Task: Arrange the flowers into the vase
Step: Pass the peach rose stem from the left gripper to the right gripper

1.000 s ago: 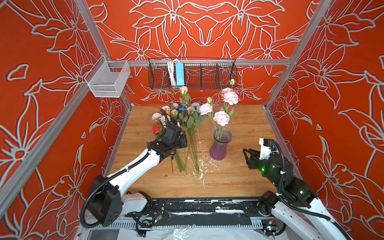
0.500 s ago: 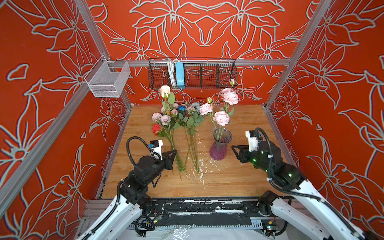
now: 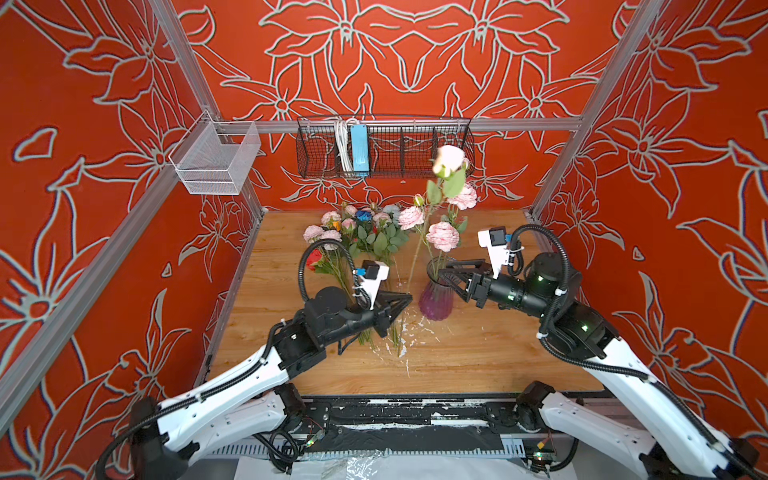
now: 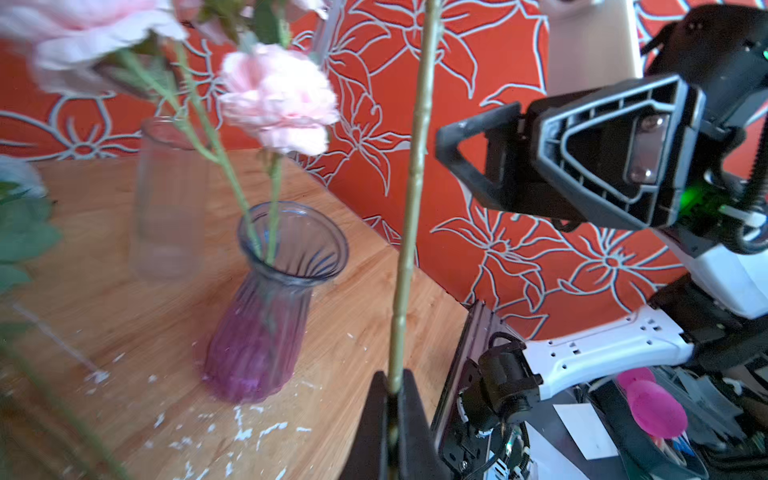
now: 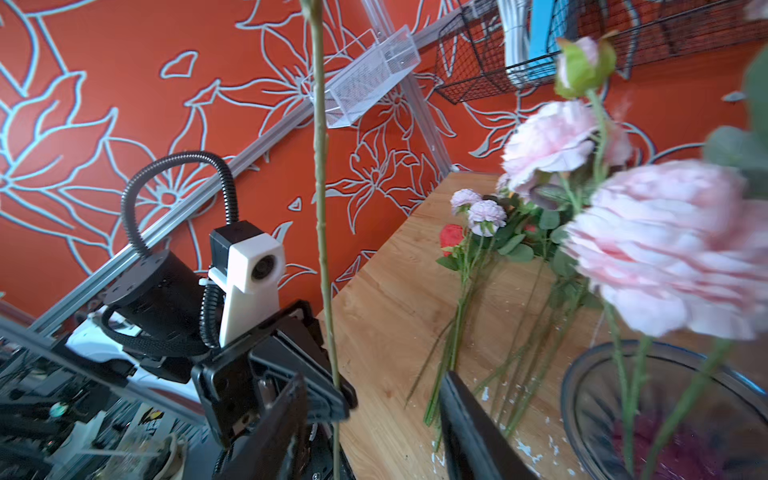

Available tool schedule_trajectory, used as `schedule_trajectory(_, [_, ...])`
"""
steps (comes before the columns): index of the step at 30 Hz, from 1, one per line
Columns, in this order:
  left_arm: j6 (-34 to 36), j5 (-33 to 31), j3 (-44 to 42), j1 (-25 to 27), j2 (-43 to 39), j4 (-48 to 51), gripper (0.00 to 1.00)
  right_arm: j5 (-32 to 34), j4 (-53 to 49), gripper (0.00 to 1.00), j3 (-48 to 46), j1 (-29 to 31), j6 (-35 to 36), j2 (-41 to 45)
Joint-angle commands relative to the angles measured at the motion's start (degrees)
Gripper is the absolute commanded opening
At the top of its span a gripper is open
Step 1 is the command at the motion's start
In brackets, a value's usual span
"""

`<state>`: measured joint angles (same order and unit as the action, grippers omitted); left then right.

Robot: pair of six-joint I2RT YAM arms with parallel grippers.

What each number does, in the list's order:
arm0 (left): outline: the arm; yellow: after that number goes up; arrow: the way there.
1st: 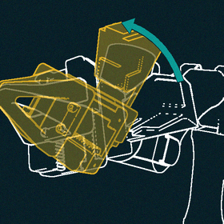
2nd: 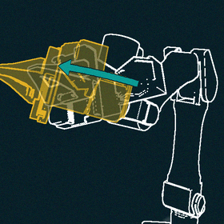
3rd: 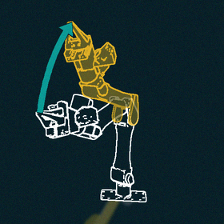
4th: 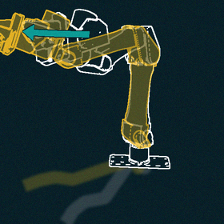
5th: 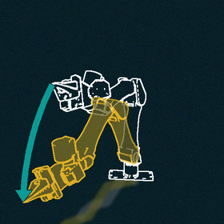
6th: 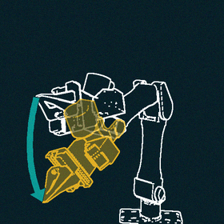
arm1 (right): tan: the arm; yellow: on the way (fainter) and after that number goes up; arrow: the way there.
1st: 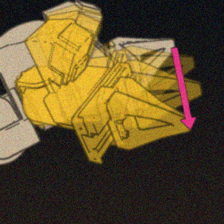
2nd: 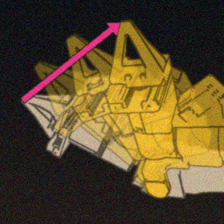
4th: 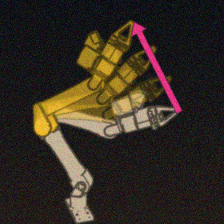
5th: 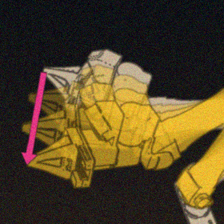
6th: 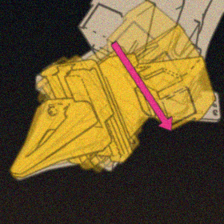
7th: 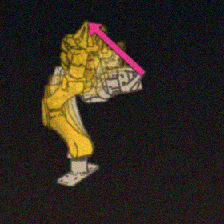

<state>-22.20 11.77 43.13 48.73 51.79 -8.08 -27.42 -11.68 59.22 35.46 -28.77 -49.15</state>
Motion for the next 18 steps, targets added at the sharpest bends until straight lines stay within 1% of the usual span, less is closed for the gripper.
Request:
schedule_trajectory(1, [2.67,1.71,4.42,1.76,4.27,-5.03,0.0,-2.45,1.67,0.53,2.03,1.16,0.7,-1.28])
schedule_trajectory(2, [3.01,2.11,5.35,2.24,7.1,-5.35,0.0,-1.52,1.27,0.52,2.19,1.35,0.68,-1.44])
schedule_trajectory(3, [3.32,2.11,5.87,2.56,8.01,-5.36,0.0,-0.67,0.34,0.49,2.53,1.43,0.73,-1.87])
schedule_trajectory(5, [3.95,2.4,7.19,3.11,9.38,-4.81,0.0,-0.64,-1.27,0.46,3.52,1.64,1.6,-2.95])
schedule_trajectory(7, [4.09,2.46,8.11,3.3,10.51,-4.15,0.0,-0.91,-0.01,0.45,2.69,1.87,1.47,-2.91])
schedule_trajectory(9, [3.99,2.4,8.6,3.5,11.1,-3.87,0.0,1.14,0.18,0.41,2.18,1.9,1.62,-2.85])
schedule_trajectory(10, [3.88,2.4,8.71,3.61,11.31,-3.88,0.0,2.09,0.36,0.41,2.04,1.89,2.08,-2.88])
schedule_trajectory(13, [3.76,1.84,9.16,4.07,11.67,-3.3,0.0,3.91,0.77,0.29,1.81,1.93,2.73,-3.26])
schedule_trajectory(16, [3.77,1.67,9.33,4.31,12.06,-2.99,0.0,5.14,1.41,0.16,2.1,1.89,3.32,-3.24])
schedule_trajectory(18, [3.9,1.59,9.3,4.44,12.36,-2.92,0.0,5.66,1.43,0.11,2.13,1.91,3.71,-3.18])
